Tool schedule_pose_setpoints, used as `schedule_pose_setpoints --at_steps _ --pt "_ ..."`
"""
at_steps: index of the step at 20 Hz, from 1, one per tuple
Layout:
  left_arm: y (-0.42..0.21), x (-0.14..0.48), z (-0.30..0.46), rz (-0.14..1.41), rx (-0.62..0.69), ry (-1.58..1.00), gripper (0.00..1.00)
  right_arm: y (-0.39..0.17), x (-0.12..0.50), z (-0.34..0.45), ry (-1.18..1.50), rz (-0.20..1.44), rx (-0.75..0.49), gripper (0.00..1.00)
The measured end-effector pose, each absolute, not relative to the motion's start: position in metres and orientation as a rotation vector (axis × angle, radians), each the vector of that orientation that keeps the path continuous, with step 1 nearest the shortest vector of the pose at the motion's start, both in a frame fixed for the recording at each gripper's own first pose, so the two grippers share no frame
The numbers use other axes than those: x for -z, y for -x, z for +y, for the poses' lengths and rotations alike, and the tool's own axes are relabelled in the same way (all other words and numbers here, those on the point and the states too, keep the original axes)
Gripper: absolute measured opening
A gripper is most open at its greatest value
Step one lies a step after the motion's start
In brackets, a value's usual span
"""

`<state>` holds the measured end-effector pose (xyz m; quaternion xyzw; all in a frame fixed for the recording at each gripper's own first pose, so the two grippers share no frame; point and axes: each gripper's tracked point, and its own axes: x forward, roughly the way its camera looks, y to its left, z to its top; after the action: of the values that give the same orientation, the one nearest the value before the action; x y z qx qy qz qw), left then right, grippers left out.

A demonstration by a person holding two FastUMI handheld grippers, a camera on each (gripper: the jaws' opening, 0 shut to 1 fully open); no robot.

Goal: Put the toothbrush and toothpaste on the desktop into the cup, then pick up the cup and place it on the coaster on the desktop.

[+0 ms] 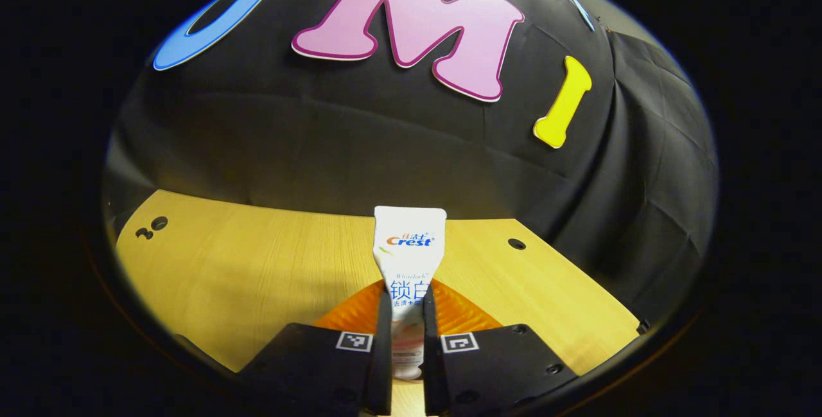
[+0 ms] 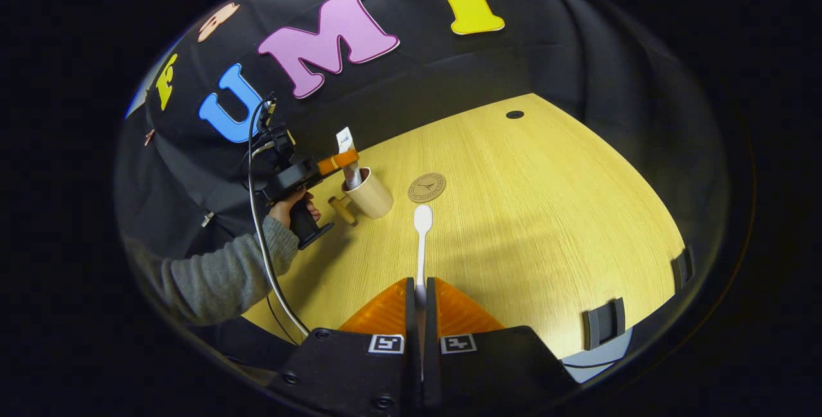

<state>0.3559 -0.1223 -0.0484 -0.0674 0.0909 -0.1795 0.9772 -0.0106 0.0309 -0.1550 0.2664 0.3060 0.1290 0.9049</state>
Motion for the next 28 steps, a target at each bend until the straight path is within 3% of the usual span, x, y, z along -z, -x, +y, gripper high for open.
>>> schedule_pose_setpoints --at_steps 4,5,6,9,12,13,14,19,28 --pt "-0.343 0.058 -0.119 0.197 0.357 0.101 0.28 0.006 0.156 0.031 -0.559 0.631 -0.268 0.06" --pt "-0.340 0.060 -0.119 0.201 0.358 0.100 0.34 0.005 0.157 0.031 -0.561 0.631 -0.270 0.06" --pt "-0.339 0.062 -0.120 0.207 0.358 0.103 0.29 0.005 0.157 0.032 -0.561 0.631 -0.269 0.06" --pt "-0.330 0.059 -0.114 0.203 0.339 0.113 0.49 0.005 0.157 0.033 -0.563 0.635 -0.275 0.06" --pt "-0.325 0.059 -0.107 0.217 0.310 0.106 0.61 0.001 0.150 0.039 -0.575 0.624 -0.293 0.06" --pt "-0.320 0.058 -0.102 0.226 0.298 0.103 0.75 -0.004 0.146 0.042 -0.576 0.614 -0.304 0.06" --pt "-0.312 0.059 -0.097 0.233 0.288 0.104 0.68 -0.010 0.141 0.045 -0.577 0.600 -0.318 0.06" --pt "-0.262 0.052 -0.073 0.249 0.252 0.188 0.73 -0.071 0.101 0.067 -0.627 0.482 -0.400 0.06" --pt "-0.137 0.066 -0.040 0.311 0.180 0.167 0.74 -0.192 0.056 0.128 -0.643 0.305 -0.506 0.06"
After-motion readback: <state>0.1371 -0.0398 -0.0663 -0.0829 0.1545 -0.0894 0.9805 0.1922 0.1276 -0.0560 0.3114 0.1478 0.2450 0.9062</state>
